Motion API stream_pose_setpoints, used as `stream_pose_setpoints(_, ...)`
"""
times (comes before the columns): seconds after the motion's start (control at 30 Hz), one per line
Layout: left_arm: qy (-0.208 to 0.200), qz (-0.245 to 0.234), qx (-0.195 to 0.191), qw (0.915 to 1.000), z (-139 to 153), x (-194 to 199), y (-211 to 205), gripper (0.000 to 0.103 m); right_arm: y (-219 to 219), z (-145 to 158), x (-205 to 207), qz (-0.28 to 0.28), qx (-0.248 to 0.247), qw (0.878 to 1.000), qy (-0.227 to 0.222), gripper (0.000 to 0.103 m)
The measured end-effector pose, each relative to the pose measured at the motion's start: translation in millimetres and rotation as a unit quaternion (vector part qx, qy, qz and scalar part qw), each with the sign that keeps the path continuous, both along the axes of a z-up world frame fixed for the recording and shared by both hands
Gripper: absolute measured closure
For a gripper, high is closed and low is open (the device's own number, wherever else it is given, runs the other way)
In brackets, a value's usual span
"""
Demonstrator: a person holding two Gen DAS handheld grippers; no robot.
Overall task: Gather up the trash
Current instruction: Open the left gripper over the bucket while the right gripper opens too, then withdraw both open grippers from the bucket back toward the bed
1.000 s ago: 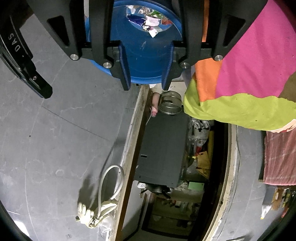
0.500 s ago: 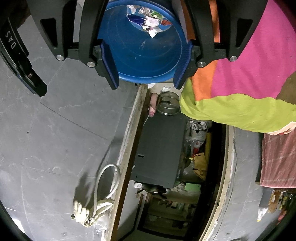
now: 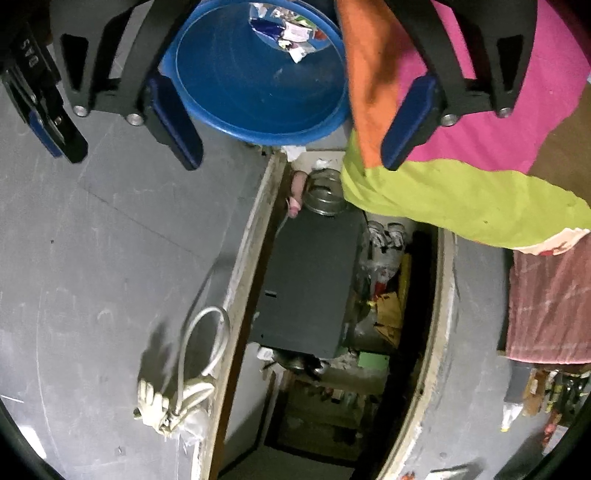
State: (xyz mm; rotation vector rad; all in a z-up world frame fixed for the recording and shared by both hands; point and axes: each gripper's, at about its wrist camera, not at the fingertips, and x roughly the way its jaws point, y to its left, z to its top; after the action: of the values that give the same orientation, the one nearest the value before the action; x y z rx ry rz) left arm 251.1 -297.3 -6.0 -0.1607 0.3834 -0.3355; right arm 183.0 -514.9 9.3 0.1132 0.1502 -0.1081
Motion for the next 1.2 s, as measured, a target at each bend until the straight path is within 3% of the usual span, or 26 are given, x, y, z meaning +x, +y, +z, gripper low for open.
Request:
stream_pose_setpoints(0.27,-0.010,0.012,0.024,0.9996,12.1,-6.2,13.5,0.005,-1.9,11.8,-11.2,-0.001,0.015,1.000,-0.019,0.019)
stream_pose_setpoints(0.43,-0.019,0.016,0.021,0.9995,22.5,-14.8,25.9,0.002,2.0,24.7,-20.4,0.003,0.025,0.999,-0.032,0.000)
stream_pose_setpoints(1.2,-0.070,0.011,0.000,0.9975,72.7,-75.5,68.0,0.002,42.1,73.0,-72.6,0.016,-0.009,0.998,-0.053,0.000)
